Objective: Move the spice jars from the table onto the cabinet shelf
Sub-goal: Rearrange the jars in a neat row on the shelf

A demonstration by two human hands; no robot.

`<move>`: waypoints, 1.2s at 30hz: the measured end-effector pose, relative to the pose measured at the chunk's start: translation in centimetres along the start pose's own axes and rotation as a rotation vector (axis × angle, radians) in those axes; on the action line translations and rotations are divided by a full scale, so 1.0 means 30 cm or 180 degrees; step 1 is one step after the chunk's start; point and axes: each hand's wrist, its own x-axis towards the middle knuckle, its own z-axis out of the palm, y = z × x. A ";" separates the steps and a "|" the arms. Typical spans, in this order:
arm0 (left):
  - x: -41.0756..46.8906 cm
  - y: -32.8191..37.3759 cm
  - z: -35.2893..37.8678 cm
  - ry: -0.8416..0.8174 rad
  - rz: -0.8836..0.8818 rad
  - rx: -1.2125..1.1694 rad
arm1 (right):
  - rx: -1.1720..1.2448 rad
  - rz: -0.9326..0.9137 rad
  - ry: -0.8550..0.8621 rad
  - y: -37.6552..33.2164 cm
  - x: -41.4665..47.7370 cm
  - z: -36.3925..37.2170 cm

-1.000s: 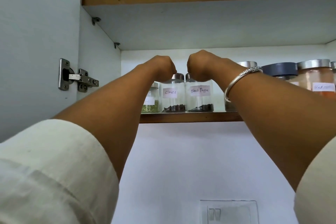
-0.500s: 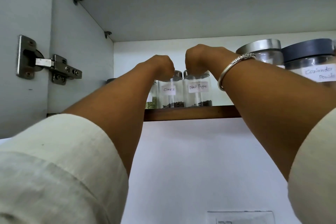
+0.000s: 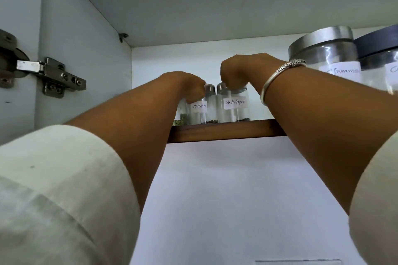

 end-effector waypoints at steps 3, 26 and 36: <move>-0.005 0.006 0.008 0.0075 -0.0026 0.0068 | -0.0021 -0.0023 -0.0046 0.005 -0.009 0.014; -0.041 -0.006 0.046 0.0905 0.0211 -0.0801 | 0.0427 0.0178 0.0753 -0.079 -0.106 0.009; -0.197 0.077 -0.016 0.1147 0.0243 -0.0916 | 0.0111 -0.0068 0.0989 -0.089 -0.285 -0.092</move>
